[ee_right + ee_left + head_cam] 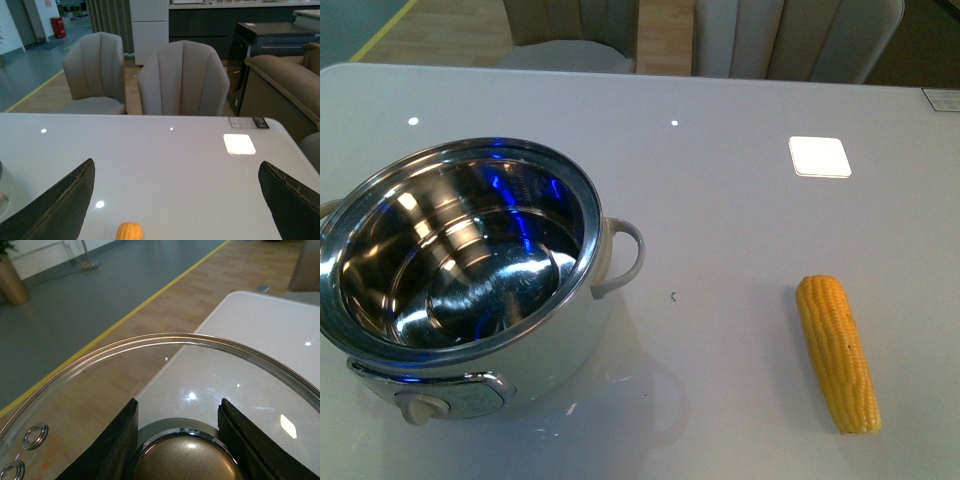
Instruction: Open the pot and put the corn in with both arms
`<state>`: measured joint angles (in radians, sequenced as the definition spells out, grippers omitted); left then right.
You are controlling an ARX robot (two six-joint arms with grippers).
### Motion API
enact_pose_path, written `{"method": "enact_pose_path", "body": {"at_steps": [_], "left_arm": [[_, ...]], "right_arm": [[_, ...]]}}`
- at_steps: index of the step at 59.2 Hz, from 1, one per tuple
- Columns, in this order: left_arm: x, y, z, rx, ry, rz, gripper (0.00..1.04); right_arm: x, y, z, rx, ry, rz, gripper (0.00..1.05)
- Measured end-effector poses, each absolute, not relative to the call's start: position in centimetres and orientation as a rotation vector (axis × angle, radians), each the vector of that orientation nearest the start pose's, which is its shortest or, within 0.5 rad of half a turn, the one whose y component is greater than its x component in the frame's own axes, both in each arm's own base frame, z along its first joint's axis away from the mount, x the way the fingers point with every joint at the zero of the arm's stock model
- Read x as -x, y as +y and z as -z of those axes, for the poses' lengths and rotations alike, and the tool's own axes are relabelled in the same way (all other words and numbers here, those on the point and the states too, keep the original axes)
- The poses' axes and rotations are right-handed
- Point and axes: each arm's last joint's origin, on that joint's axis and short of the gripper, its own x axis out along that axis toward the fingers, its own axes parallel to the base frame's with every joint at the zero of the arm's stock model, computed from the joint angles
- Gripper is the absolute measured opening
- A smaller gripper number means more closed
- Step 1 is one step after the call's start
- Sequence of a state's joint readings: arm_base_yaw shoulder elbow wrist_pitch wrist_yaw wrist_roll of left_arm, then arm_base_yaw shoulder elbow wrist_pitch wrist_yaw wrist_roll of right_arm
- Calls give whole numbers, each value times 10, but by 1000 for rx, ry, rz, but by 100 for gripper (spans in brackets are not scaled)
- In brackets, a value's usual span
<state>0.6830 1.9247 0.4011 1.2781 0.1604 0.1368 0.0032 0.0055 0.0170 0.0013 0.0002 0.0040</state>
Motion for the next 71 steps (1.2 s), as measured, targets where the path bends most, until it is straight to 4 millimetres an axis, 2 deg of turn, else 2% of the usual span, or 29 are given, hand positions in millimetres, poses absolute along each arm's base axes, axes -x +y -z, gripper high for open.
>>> {"method": "enact_pose_path", "body": {"at_steps": [6, 15, 34, 46, 50, 54, 57, 65, 71], "left_arm": [[-213, 178, -63, -10, 302, -527, 42], [-219, 175, -38, 17, 346, -487, 42], [-227, 165, -9, 47, 426, -444, 42], [-241, 160, 5, 50, 444, -412, 42], [-257, 158, 17, 61, 437, -385, 42], [-292, 160, 34, 68, 406, -355, 42], [-315, 157, 39, 80, 380, -309, 42], [-331, 152, 34, 91, 340, -268, 42], [-331, 154, 38, 85, 340, -297, 42]], "right_arm": [[-97, 0, -169, -4, -13, -3, 96], [-97, 0, -169, -4, -13, -3, 96], [-97, 0, -169, -4, -13, -3, 96], [-97, 0, -169, -4, -13, -3, 96], [-97, 0, -169, -4, -13, -3, 96], [-97, 0, -169, -4, -14, -3, 96], [-97, 0, -169, -4, -14, -3, 96], [-97, 0, -169, -4, -14, -4, 96], [-97, 0, -169, -4, -14, -1, 96]]}}
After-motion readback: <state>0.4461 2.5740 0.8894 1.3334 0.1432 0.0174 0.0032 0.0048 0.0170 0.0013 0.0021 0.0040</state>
